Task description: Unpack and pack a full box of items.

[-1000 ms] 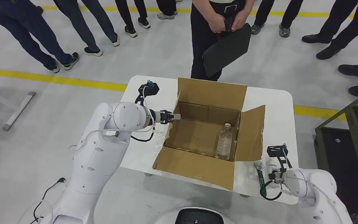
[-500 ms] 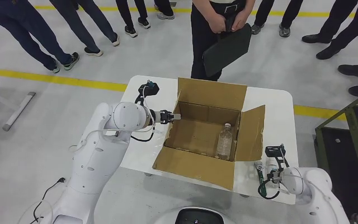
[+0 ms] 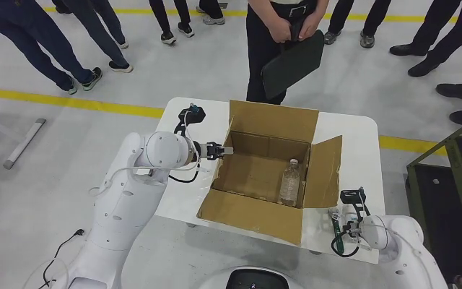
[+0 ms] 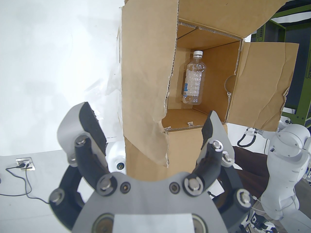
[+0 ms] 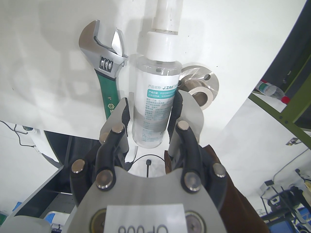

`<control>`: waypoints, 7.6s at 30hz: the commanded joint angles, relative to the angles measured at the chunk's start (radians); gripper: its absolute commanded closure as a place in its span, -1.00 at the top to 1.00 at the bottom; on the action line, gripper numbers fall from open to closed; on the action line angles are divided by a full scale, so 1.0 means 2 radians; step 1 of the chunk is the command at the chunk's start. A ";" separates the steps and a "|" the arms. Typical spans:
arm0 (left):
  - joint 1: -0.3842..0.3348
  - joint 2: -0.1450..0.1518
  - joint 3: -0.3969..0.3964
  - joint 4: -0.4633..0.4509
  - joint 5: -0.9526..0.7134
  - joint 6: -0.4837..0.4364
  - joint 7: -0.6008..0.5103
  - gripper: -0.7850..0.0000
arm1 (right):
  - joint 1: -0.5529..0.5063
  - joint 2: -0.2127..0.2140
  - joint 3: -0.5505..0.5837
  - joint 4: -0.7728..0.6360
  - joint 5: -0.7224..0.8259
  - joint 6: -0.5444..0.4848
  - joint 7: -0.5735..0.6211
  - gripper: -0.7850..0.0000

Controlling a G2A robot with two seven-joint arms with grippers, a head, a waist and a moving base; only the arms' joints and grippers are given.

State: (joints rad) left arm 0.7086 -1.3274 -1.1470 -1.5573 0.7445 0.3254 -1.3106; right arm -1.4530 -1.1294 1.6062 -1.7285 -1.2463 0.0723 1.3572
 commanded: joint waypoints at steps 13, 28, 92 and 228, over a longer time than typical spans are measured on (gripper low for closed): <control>0.000 0.000 0.000 0.000 0.000 0.000 0.000 1.00 | 0.006 0.000 -0.010 0.015 -0.003 0.001 -0.002 -0.30; 0.000 0.000 0.000 0.000 0.000 0.000 0.000 1.00 | -0.020 0.002 0.044 -0.060 0.051 0.013 -0.001 -1.00; 0.025 0.009 -0.027 -0.011 0.043 0.008 0.062 1.00 | 0.026 0.013 -0.021 -0.185 0.367 0.046 -0.151 -1.00; 0.032 0.011 -0.037 -0.016 0.056 0.018 0.075 1.00 | -0.049 -0.023 0.174 -0.259 0.272 -0.024 -0.339 -1.00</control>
State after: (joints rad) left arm 0.7729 -1.3048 -1.2204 -1.5887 0.8566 0.3620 -1.1603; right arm -1.5435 -1.1815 1.8803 -2.2478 -0.6809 0.0530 0.6262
